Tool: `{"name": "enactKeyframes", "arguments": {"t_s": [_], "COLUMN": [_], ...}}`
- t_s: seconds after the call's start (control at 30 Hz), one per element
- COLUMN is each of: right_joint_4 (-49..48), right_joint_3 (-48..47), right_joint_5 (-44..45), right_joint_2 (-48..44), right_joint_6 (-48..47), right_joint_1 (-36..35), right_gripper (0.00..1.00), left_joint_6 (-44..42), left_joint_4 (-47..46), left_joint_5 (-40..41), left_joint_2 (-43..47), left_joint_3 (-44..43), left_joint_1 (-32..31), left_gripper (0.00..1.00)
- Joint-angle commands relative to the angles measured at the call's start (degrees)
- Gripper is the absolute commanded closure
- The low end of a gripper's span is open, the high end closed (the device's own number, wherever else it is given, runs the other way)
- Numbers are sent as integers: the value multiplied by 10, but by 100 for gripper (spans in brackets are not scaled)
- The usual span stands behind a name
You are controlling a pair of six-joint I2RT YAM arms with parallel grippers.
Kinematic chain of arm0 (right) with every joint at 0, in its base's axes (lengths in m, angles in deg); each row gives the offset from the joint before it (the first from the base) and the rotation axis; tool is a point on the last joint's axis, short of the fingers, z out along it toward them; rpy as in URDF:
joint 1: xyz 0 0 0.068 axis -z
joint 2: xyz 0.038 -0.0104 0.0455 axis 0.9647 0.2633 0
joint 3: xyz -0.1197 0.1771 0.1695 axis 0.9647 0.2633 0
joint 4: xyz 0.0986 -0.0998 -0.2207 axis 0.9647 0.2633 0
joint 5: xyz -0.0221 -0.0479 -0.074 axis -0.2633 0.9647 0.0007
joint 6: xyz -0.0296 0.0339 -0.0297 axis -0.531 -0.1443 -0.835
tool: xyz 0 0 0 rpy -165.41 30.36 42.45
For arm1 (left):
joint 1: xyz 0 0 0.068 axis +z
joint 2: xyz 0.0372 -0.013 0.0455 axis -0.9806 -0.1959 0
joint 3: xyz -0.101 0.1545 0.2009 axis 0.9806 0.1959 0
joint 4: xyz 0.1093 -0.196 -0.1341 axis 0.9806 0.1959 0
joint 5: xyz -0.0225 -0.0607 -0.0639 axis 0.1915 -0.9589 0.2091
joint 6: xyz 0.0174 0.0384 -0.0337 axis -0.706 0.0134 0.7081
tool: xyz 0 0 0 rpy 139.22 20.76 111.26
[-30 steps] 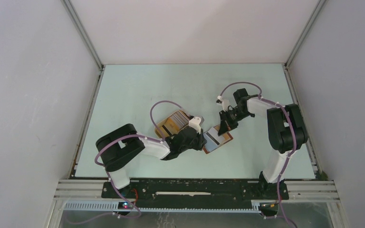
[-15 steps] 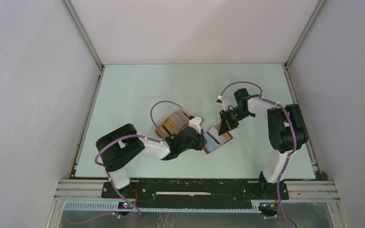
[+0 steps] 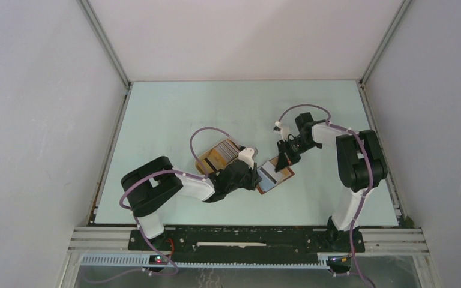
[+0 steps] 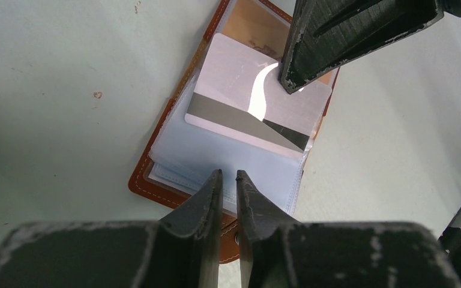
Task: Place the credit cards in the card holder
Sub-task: Insert the credit card into the card holder.
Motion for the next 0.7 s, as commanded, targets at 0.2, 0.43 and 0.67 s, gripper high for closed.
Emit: {"name": "enactKeyframes", "arguments": {"t_s": [0.2,0.43,0.67], "right_joint_4": [5,15,19], "right_joint_3": [0,-1,-4], "right_joint_5": [-11,3,31], "right_joint_2": [25,2,-16], "right_joint_6": [3,-14,-25], "right_joint_1": [-3,-12,-37], "right_gripper": [98,90,78], "left_joint_6": [-13,-5,-3], "left_joint_4": [-21,-59,-81], "left_joint_5": [-4,-10,0], "left_joint_2": [15,47,103], "left_joint_3": [0,34,73], "left_joint_1": [-1,1,1], "left_gripper": [79,69,62]}}
